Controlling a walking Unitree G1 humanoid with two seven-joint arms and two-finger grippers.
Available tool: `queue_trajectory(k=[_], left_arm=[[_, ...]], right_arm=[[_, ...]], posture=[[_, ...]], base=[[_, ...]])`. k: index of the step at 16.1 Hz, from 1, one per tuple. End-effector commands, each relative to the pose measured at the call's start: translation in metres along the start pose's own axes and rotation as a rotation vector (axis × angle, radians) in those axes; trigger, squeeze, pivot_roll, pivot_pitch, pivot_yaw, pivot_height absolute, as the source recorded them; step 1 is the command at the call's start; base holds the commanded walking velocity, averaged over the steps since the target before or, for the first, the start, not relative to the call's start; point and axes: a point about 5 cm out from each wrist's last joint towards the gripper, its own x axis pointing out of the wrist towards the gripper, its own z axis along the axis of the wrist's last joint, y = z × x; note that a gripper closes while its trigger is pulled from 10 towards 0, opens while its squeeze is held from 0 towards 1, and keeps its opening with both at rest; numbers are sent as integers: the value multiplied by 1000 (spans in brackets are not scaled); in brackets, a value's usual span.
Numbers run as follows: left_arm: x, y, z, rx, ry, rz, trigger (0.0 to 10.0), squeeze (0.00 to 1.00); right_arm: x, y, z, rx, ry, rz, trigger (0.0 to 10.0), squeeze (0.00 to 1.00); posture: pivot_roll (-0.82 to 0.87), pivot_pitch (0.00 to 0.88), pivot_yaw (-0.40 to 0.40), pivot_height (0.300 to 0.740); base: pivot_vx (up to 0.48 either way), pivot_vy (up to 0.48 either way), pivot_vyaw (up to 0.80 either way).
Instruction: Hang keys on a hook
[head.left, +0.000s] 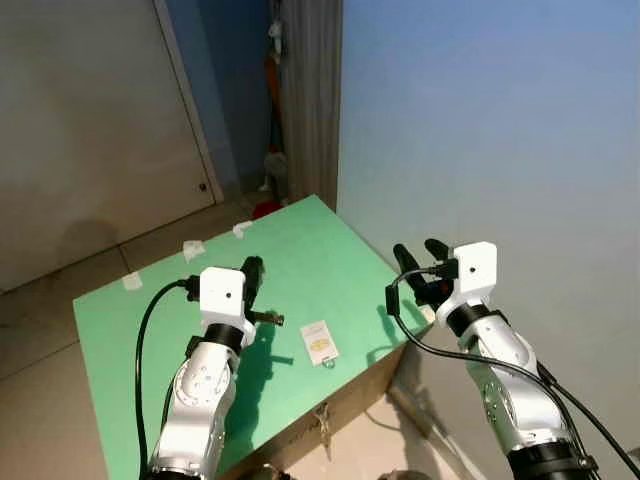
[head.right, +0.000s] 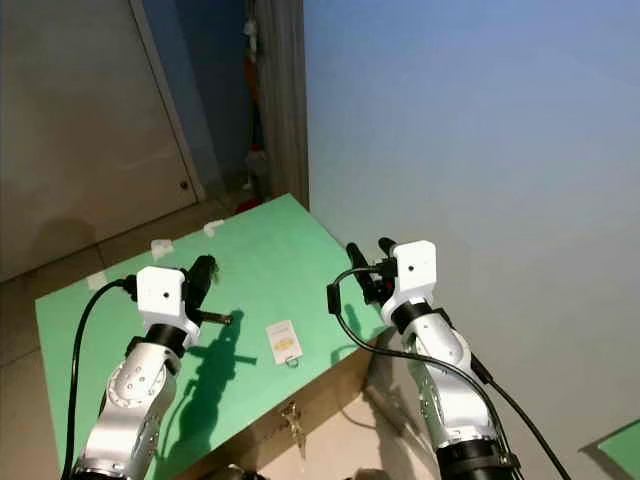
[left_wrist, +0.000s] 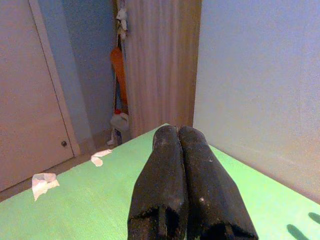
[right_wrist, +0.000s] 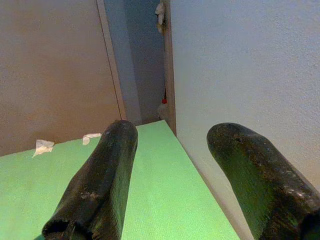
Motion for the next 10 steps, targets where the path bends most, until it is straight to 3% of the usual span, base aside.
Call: queue_trajectory(k=[1,7,10], left_arm=[[2,-3,0,15,-5,-17,0,0],[6,-8,10,4,-60,-10,0,0],[13,-9,22,11,-100,-23,0,0]], right_arm=[[1,-2,0,5,12,14,10000,0],[-1,-13,-11,113,69,-53,10000,0],[0,-10,-8,86,30,-58,10000,0]], posture=[[-195,0,42,740],[-187,13,42,740],[-189,8,48,740]], base=[[0,0,0],[0,0,0],[-86,0,0]])
